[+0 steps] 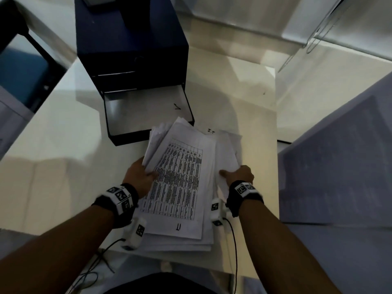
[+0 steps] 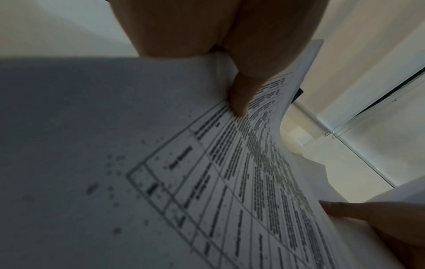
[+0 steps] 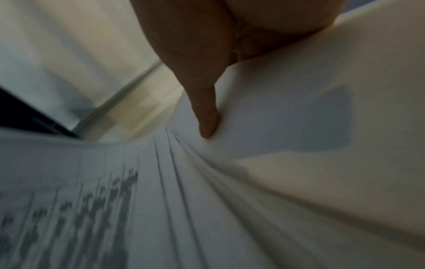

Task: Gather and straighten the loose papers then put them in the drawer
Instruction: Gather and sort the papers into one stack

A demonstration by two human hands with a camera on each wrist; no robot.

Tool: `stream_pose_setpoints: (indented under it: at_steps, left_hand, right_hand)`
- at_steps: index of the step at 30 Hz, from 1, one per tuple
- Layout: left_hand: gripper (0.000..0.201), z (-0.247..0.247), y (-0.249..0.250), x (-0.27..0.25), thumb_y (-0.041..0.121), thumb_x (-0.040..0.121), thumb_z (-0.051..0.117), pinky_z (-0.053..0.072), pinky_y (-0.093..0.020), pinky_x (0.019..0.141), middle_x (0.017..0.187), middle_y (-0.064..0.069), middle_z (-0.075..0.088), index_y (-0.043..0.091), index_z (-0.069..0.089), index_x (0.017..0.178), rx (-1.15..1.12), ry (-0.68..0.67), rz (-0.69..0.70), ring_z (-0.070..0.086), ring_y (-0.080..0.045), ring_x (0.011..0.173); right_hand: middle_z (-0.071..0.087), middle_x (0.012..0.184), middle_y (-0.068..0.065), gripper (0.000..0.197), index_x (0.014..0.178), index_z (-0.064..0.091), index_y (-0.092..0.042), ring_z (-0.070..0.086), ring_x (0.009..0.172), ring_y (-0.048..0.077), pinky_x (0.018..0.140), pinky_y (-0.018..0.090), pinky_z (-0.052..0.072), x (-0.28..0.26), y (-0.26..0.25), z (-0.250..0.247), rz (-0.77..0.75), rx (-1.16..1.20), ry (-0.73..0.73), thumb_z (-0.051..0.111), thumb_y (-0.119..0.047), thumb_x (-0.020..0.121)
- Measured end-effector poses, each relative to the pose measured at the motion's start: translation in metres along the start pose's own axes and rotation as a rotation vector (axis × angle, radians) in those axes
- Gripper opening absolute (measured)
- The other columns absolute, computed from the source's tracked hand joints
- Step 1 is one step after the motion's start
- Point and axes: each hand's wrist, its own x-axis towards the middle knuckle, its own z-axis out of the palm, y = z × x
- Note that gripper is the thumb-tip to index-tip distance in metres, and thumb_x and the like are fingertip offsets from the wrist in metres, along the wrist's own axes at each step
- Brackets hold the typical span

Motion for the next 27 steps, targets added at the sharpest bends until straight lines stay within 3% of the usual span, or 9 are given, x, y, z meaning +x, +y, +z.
stream_pose_setpoints:
  at_steps: [3,6,8,11,13,16,19,23,27]
  left_hand:
    - [0.029,-0.001,-0.002,0.001,0.012,0.082,0.069,0.046,-0.026,0.068,0.090,-0.009,0.067,0.008,0.061,0.109,-0.007,0.005,0.004,0.063,-0.027,0.078]
    - [0.025,-0.001,-0.004,0.001,0.009,0.083,0.069,0.041,-0.022,0.063,0.085,-0.007,0.064,0.008,0.060,0.106,-0.018,0.002,0.007,0.060,-0.023,0.073]
    - [0.028,-0.002,-0.005,0.003,0.010,0.083,0.069,0.045,-0.024,0.068,0.090,-0.009,0.067,0.008,0.061,0.109,-0.034,-0.006,0.013,0.063,-0.026,0.080]
    - [0.031,-0.003,-0.008,0.003,0.012,0.082,0.070,0.047,-0.028,0.072,0.095,-0.011,0.069,0.008,0.062,0.112,-0.036,-0.012,0.004,0.064,-0.026,0.083]
    - [0.029,-0.003,-0.007,0.003,0.011,0.083,0.070,0.045,-0.026,0.072,0.093,-0.009,0.067,0.008,0.061,0.110,-0.032,-0.006,0.007,0.062,-0.025,0.081]
    - [0.027,-0.006,-0.005,0.002,0.011,0.083,0.070,0.044,-0.027,0.073,0.093,-0.009,0.066,0.008,0.061,0.108,-0.023,-0.003,0.009,0.062,-0.025,0.083]
    - [0.028,-0.007,-0.004,-0.001,0.010,0.083,0.069,0.043,-0.028,0.073,0.092,-0.009,0.065,0.007,0.060,0.109,-0.021,-0.011,-0.001,0.060,-0.025,0.082]
    - [0.029,-0.003,-0.001,-0.004,0.010,0.083,0.068,0.044,-0.026,0.072,0.093,-0.007,0.064,0.009,0.060,0.110,-0.023,-0.018,-0.006,0.060,-0.024,0.081]
    - [0.028,0.008,0.007,-0.002,0.010,0.082,0.069,0.045,-0.024,0.065,0.092,-0.009,0.065,0.009,0.060,0.109,-0.007,-0.038,-0.038,0.060,-0.024,0.075]
  right_hand:
    - [0.068,0.106,0.009,0.081,0.105,0.061,0.003,0.065,0.090,0.026,0.084,0.036,0.050,0.004,-0.006,-0.002,0.068,0.011,-0.072,0.089,-0.050,0.050]
    - [0.063,0.124,0.018,0.095,0.126,0.058,-0.003,0.060,0.114,0.035,0.106,0.049,0.041,0.004,-0.009,-0.003,0.106,-0.040,-0.123,0.087,-0.053,0.051]
    - [0.066,0.118,0.019,0.067,0.120,0.061,0.002,0.065,0.102,0.033,0.092,0.039,0.052,0.006,-0.011,-0.001,0.040,-0.006,-0.112,0.086,-0.033,0.069]
    - [0.068,0.112,0.015,0.059,0.116,0.060,0.003,0.065,0.084,0.027,0.076,0.032,0.056,0.002,-0.013,0.004,-0.011,0.051,-0.079,0.084,-0.026,0.070]
    - [0.068,0.113,0.018,0.057,0.117,0.059,0.003,0.067,0.089,0.029,0.081,0.038,0.058,-0.002,-0.013,0.009,-0.009,0.108,-0.066,0.082,-0.023,0.072]
    - [0.070,0.109,0.018,0.035,0.109,0.065,0.004,0.063,0.082,0.026,0.076,0.029,0.053,-0.007,-0.007,0.008,-0.034,0.077,-0.103,0.073,-0.015,0.081]
    - [0.070,0.110,0.016,0.028,0.109,0.067,0.000,0.066,0.086,0.029,0.074,0.028,0.051,-0.016,-0.011,-0.021,-0.131,0.119,0.058,0.066,-0.016,0.086]
    - [0.067,0.118,0.018,0.038,0.116,0.063,-0.007,0.064,0.106,0.038,0.093,0.044,0.052,-0.030,-0.036,-0.088,-0.357,0.138,0.312,0.065,-0.027,0.084]
    - [0.069,0.113,0.014,0.032,0.113,0.064,-0.008,0.064,0.103,0.033,0.091,0.038,0.050,-0.060,-0.065,-0.149,-0.566,0.147,0.383,0.068,-0.026,0.086]
